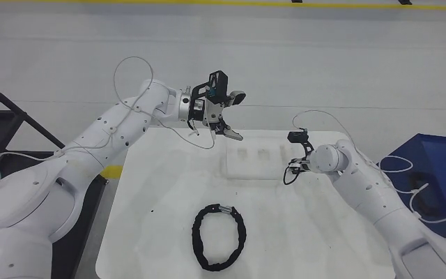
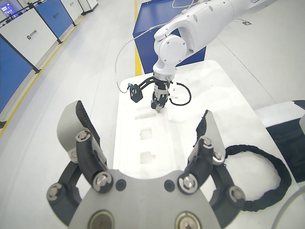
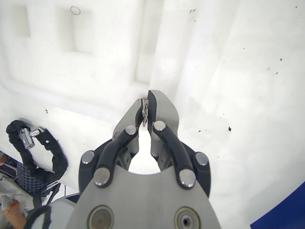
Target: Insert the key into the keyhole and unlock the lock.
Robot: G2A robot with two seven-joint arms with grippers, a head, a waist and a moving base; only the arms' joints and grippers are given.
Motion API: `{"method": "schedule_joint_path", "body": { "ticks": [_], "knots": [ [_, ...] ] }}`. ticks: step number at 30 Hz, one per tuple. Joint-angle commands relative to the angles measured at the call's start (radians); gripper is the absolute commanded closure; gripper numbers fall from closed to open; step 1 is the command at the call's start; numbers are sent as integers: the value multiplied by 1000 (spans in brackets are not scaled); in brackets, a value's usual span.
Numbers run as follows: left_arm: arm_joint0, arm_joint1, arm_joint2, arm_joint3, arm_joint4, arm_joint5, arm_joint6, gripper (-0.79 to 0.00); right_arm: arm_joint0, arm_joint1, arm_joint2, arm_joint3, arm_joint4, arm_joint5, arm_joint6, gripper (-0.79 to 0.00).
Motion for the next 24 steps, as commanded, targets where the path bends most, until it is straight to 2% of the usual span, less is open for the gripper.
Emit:
{"method": "schedule_joint_path", "body": {
  "ticks": [1,10,19,24],
  "knots": [
    [0,0,0,0,0,0,0,-785,2,1,4,-13,-10,3,13,0],
    [0,0,0,0,0,0,0,-785,-19,31,68,-147,-65,22,88,0],
    [0,0,0,0,0,0,0,-785,-102,82,217,-332,-4,-36,145,0],
    [0,0,0,0,0,0,0,-785,-155,105,304,-431,79,-74,183,0]
  ]
}}
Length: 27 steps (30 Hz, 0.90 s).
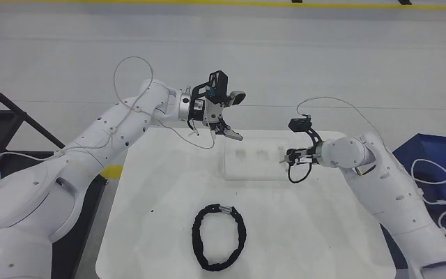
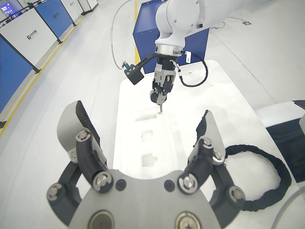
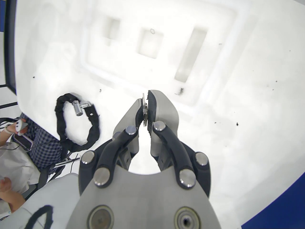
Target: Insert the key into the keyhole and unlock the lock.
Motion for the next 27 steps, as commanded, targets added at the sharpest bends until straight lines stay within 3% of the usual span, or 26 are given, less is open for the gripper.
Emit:
{"method": "schedule_joint_path", "body": {
  "ticks": [1,5,17,27],
  "knots": [
    [0,0,0,0,0,0,0,-785,-23,7,37,-39,71,-32,14,0],
    [0,0,0,0,0,0,0,-785,-59,23,119,-78,209,-114,69,0],
    [0,0,0,0,0,0,0,-785,-153,59,304,-129,489,-237,131,0],
    [0,0,0,0,0,0,0,-785,-161,62,326,-90,534,-249,103,0]
  ]
}}
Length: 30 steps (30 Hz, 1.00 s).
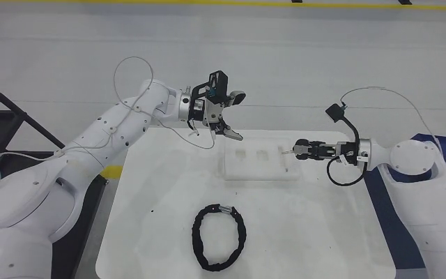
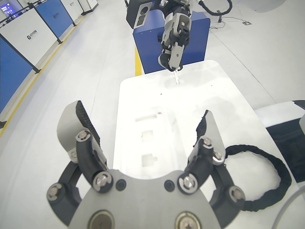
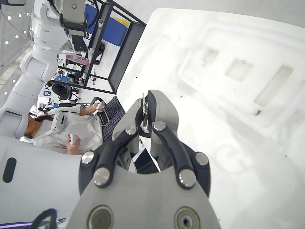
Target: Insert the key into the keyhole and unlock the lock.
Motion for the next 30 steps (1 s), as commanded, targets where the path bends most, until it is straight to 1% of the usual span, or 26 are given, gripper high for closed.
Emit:
{"method": "schedule_joint_path", "body": {
  "ticks": [1,12,14,20,25,30],
  "knots": [
    [0,0,0,0,0,0,0,-785,0,0,0,0,0,0,0,0],
    [3,0,-1,0,0,7,-3,-785,0,0,0,0,0,0,0,0],
    [25,5,-13,-10,2,27,-19,-785,0,0,0,0,0,0,0,0],
    [108,31,-41,-7,50,15,-39,-785,0,0,0,0,0,0,0,0],
    [193,61,-60,-37,142,0,5,-785,0,0,0,0,0,0,0,0],
    [273,94,-80,-79,268,0,94,-785,0,0,0,0,0,0,0,0]
  ]
}}
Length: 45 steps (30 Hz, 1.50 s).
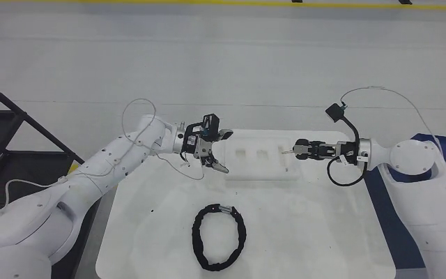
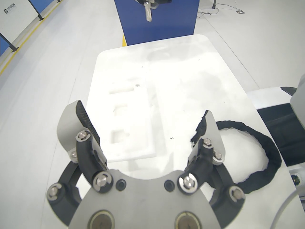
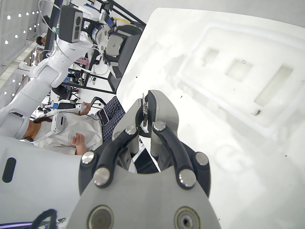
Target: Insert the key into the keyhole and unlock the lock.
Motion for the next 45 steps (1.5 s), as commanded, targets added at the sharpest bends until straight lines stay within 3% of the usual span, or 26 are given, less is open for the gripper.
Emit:
{"method": "schedule_joint_path", "body": {
  "ticks": [1,6,9,18,25,41,45],
  "knots": [
    [28,12,-8,-14,57,0,36,-785,0,0,0,0,0,0,0,0],
    [85,36,-4,-55,191,0,136,-785,0,0,0,0,0,0,0,0],
    [107,44,12,-36,244,0,193,-785,0,0,0,0,0,0,0,0],
    [113,22,109,40,267,0,303,-785,0,0,0,0,0,0,0,0],
    [131,-20,109,115,275,0,259,-785,0,0,0,0,0,0,0,0],
    [131,-20,109,115,275,0,259,-785,0,0,0,0,0,0,0,0],
    [150,-21,95,97,263,16,196,-785,0,0,0,0,0,0,0,0]
  ]
}}
